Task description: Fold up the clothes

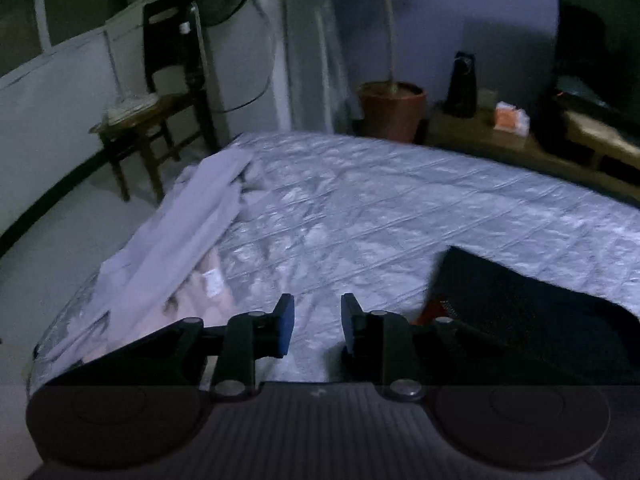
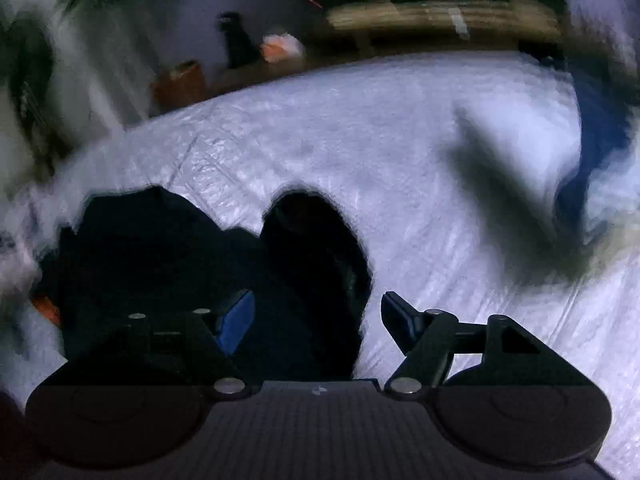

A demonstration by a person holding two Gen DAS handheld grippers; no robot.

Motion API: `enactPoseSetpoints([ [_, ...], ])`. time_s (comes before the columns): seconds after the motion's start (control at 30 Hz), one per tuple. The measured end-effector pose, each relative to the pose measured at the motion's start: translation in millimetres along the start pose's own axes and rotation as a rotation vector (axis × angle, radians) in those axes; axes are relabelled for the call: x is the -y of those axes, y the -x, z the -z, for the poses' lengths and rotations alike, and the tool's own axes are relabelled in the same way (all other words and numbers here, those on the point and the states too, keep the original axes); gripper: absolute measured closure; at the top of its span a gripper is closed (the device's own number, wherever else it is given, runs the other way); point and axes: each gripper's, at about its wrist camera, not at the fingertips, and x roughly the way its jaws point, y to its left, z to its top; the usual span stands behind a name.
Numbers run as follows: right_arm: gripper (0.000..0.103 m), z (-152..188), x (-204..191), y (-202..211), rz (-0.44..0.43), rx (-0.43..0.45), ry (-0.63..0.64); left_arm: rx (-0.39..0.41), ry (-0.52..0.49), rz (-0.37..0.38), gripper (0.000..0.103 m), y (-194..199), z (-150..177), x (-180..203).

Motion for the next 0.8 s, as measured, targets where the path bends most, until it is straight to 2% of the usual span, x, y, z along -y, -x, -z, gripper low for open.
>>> enactPoseSetpoints([
  [0.07,0.028,13.7,9.5,-4.2,-0.037,-0.021,-0.099,-0.041,-0.02,0.069,0.077,1.6,4.0,10.1],
  [0.17,0.027,38.5,14.3,-14.4,-0.063,-0.074,-0.186,-0.194,-0.014,0.215,0.076,-6.9,16.1,30.0],
  [0.23,0.026,51.5,13.3,-19.8,-0.089,-0.102,-0.208,-0.245,-0.017,0.249,0.076,-8.1,23.7,42.4],
  [0.27,0.025,53.4,9.1,-23.8,-0.083,-0.102,-0.193,-0.243,-0.024,0.253,0.076,-5.4,25.8,46.6],
  [0.33,0.032,57.0,4.0,-27.3,-0.079,-0.095,-0.189,-0.241,-0.021,0.254,0.074,-3.7,25.5,49.4],
  [0.4,0.086,60.4,5.8,-23.4,-0.104,-0.068,-0.213,-0.26,0.005,0.26,0.066,-4.7,23.3,46.5],
  [0.47,0.089,63.9,11.2,-15.9,-0.151,-0.028,-0.244,-0.284,0.013,0.26,0.065,-5.6,24.6,44.5],
  [0.57,0.09,66.4,18.6,5.0,-0.316,0.082,-0.36,-0.314,-0.004,0.234,0.06,-5.5,32.4,46.6],
  [0.63,0.09,65.7,13.8,8.4,-0.312,0.085,-0.341,-0.358,0.005,0.237,0.058,-12.6,39.8,49.7],
  [0.7,0.086,67.9,7.8,3.1,-0.239,0.032,-0.269,-0.394,0.007,0.251,0.058,-16.6,48.7,54.9],
  [0.77,0.083,75.7,13.8,-5.4,-0.261,-0.028,-0.299,-0.418,-0.003,0.265,0.058,-17.2,56.6,61.8],
  [0.8,0.075,79.5,16.4,-7.8,-0.266,-0.036,-0.319,-0.43,-0.008,0.273,0.057,-17.4,60.6,65.3],
])
